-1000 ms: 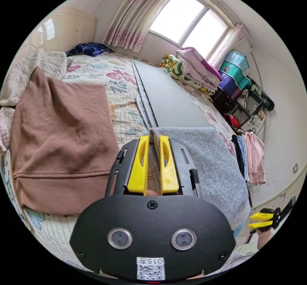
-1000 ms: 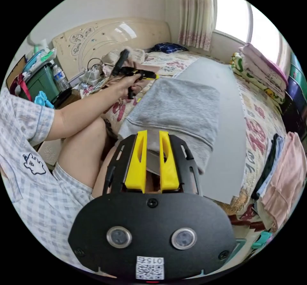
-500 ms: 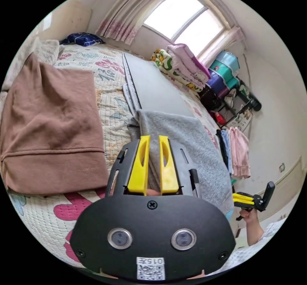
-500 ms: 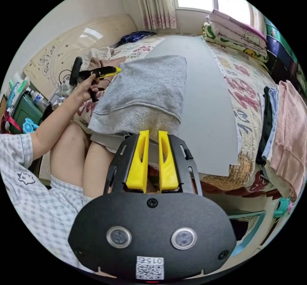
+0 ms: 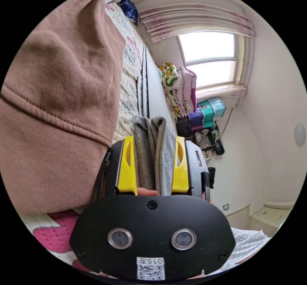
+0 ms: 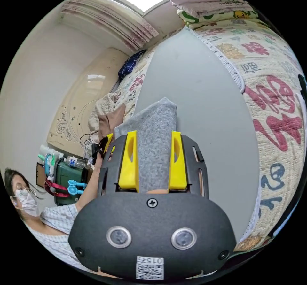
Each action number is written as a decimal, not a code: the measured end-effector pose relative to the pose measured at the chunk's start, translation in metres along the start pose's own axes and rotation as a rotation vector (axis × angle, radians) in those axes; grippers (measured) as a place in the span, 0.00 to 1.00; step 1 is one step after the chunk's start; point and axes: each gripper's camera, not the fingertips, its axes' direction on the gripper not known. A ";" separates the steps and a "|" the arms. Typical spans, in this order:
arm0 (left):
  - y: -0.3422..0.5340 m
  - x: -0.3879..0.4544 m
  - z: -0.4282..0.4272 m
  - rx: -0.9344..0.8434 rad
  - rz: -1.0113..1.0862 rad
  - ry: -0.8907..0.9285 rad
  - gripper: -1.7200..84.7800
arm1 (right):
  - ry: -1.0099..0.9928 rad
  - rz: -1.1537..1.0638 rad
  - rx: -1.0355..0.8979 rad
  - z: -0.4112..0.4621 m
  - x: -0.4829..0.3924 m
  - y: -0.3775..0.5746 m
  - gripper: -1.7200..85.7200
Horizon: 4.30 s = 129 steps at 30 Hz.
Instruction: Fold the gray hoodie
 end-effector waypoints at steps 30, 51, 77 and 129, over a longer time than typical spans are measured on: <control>-0.152 -0.052 0.000 -0.080 0.010 -0.037 0.18 | -0.085 0.063 -0.066 -0.108 -0.158 -0.102 0.20; -0.168 0.299 -0.110 -0.016 0.606 0.217 0.10 | -0.398 -0.318 0.118 -0.292 -0.361 0.061 0.11; -0.010 0.805 0.434 -0.367 0.569 0.490 0.12 | 0.492 -0.055 0.728 -0.778 -0.307 0.283 0.12; 0.172 0.360 -0.274 0.132 0.200 -0.040 0.01 | -0.671 -1.011 1.576 -0.481 -0.441 1.106 0.01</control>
